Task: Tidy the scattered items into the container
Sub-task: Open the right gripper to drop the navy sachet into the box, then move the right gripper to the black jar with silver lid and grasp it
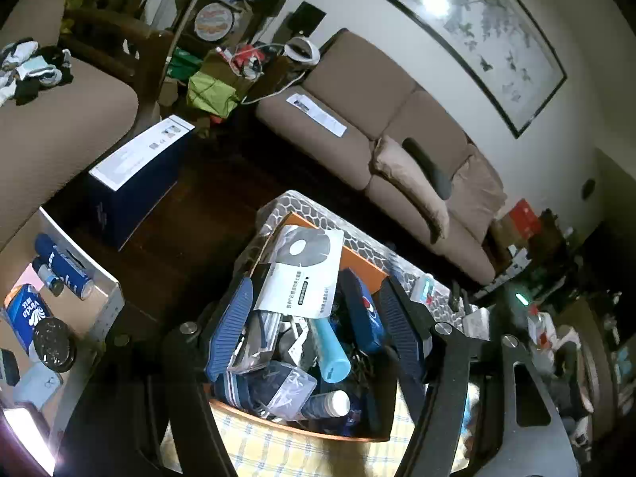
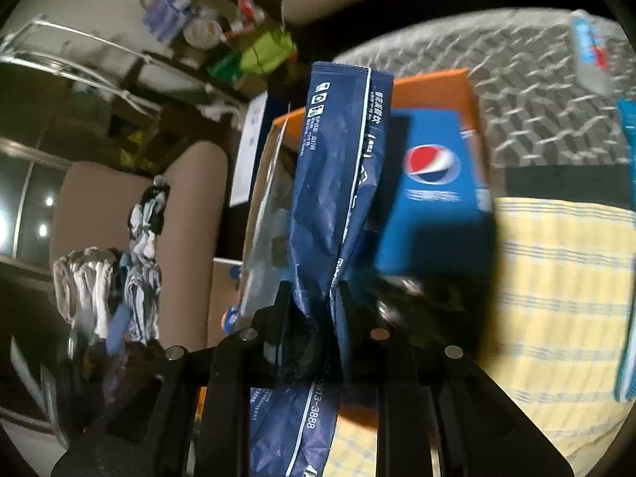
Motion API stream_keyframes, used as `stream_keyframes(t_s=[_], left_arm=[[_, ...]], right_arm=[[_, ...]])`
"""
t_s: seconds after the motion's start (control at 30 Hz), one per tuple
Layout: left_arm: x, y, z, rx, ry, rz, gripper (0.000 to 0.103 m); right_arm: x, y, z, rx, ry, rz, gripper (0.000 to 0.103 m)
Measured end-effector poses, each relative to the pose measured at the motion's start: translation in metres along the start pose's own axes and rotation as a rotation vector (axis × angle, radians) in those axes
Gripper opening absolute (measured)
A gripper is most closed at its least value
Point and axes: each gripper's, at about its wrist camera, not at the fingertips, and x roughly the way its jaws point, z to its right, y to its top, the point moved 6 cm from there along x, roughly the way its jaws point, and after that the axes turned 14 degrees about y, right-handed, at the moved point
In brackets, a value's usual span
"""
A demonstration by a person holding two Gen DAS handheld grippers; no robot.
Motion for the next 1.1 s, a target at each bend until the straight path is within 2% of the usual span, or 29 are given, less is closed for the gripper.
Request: stream_keyframes(t_s=[0.07,0.13,0.17,0.2,0.33,0.4,0.53,0.6,0.77,0.83,0.93,1.03,1.1], left_arm=[[0.001,-0.002,0.001,0.003,-0.009,-0.011,0.063],[0.002,-0.002,0.003,0.017,-0.005,-0.014,0.063],[0.002,-0.002,0.004,0.022,-0.001,-0.012,0.063],[0.001,-0.001,0.005,0.027,0.005,-0.011,0.063],[0.002,0.000,0.004,0.029,0.003,-0.019,0.063],[0.001,0.000,0.002,0.024,-0.003,-0.020,0.063],[-0.001,-0.002,0.000,0.012,-0.014,-0.024,0.063],[0.000,-0.003,0.002,0.010,-0.020,-0.031,0.063],[0.003,-0.012,0.017,0.040,-0.029,-0.045,0.063],[0.004,-0.017,0.026,0.066,-0.021,-0.044,0.068],[0.009,-0.025,0.040,0.092,-0.016,-0.053,0.068],[0.014,-0.033,0.055,0.122,-0.013,-0.060,0.068],[0.016,-0.037,0.064,0.150,-0.004,-0.055,0.069]], right_arm=[[0.027,0.012,0.001,0.035,-0.035,-0.050,0.025],[0.045,0.018,0.006,0.057,-0.094,-0.085,0.037],[0.051,0.018,0.006,0.055,-0.112,-0.099,0.049],[0.055,0.019,0.002,0.038,-0.114,-0.104,0.059],[0.036,0.007,-0.022,-0.097,-0.057,-0.051,0.068],[0.009,-0.003,-0.020,-0.125,-0.070,0.003,0.075],[-0.056,-0.024,0.007,-0.121,-0.127,0.101,0.077],[-0.092,-0.032,0.029,-0.112,-0.207,0.153,0.081],[-0.190,-0.042,0.101,-0.070,-0.427,0.259,0.083],[-0.225,-0.045,0.130,-0.018,-0.490,0.303,0.083],[-0.271,-0.037,0.174,0.036,-0.548,0.362,0.084],[-0.298,-0.021,0.216,0.067,-0.618,0.350,0.085],[-0.309,-0.008,0.244,0.135,-0.626,0.353,0.085]])
